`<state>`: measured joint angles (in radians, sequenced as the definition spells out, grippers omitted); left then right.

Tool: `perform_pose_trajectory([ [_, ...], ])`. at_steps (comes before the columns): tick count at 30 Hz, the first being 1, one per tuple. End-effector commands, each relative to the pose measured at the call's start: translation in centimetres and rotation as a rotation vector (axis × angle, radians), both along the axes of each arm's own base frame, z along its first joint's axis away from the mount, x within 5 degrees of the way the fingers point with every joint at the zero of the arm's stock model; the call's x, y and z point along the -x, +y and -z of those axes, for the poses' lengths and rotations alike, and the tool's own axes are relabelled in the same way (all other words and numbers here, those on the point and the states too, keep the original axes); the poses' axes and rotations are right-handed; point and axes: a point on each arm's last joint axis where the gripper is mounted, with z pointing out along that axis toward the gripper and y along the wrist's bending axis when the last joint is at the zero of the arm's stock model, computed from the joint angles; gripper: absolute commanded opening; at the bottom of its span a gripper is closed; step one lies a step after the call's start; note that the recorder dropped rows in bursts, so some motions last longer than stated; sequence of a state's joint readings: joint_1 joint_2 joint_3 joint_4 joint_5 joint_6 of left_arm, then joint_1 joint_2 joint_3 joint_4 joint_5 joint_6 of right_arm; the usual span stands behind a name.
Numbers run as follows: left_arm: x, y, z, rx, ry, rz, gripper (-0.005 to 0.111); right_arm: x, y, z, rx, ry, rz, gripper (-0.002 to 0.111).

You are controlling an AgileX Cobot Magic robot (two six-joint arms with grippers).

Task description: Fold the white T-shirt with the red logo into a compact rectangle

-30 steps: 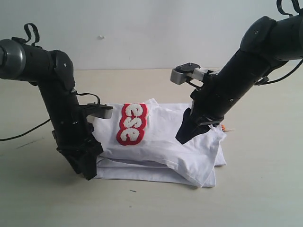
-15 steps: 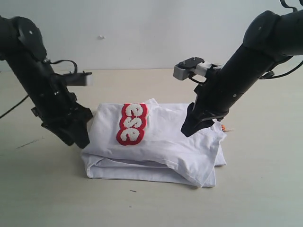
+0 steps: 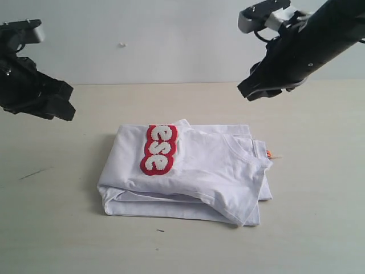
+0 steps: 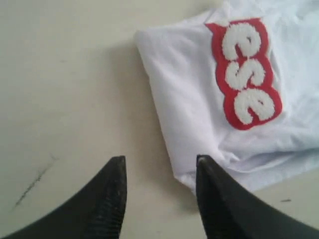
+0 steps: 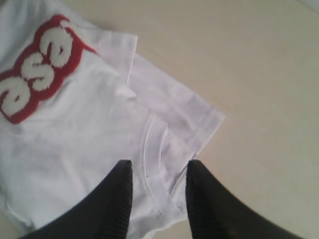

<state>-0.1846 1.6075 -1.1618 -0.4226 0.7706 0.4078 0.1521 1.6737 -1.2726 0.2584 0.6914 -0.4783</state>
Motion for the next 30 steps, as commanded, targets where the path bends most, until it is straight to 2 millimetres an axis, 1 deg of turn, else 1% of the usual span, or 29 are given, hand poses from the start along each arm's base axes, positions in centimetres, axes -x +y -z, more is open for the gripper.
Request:
perform_pose_trajectory([
  [1, 2.2, 0.9, -0.7, 0.008, -0.149, -0.071, 0.044, 0.7, -0.3, -2.3, -0.042, -0.076, 0.066, 0.036],
  [4, 3.7, 1.5, -0.9, 0.011, -0.224, -0.108, 0.044, 1.2, -0.5, -3.4, -0.052, -0.112, 0.087, 0.036],
  [8, 6.0, 2.2, -1.4, 0.038, -0.314, -0.159, 0.044, 2.8, -1.0, -4.7, -0.061, -0.213, 0.131, 0.036],
  [11, 7.8, 2.7, -1.9, 0.05, -0.375, -0.182, 0.044, 4.6, -1.5, -5.7, -0.079, -0.301, 0.152, 0.036],
  [17, 11.7, 3.6, -3.2, 0.112, -0.51, -0.242, 0.044, 9.0, -2.3, -7.1, -0.105, -0.443, 0.17, 0.036],
  [21, 14.4, 4.1, -3.4, 0.141, -0.565, -0.253, 0.044, 11.8, -2.8, -7.3, -0.121, -0.507, 0.179, 0.036],
  [23, 15.4, 4.3, -3.3, 0.147, -0.584, -0.253, 0.044, 12.9, -3.0, -7.2, -0.136, -0.535, 0.192, 0.036],
  [26, 17.3, 4.6, -3.0, 0.175, -0.619, -0.262, 0.044, 15.1, -3.5, -6.8, -0.176, -0.594, 0.224, 0.036],
  [30, 19.8, 5.0, -2.7, 0.226, -0.674, -0.276, 0.044, 18.1, -4.0, -6.0, -0.188, -0.659, 0.229, 0.036],
])
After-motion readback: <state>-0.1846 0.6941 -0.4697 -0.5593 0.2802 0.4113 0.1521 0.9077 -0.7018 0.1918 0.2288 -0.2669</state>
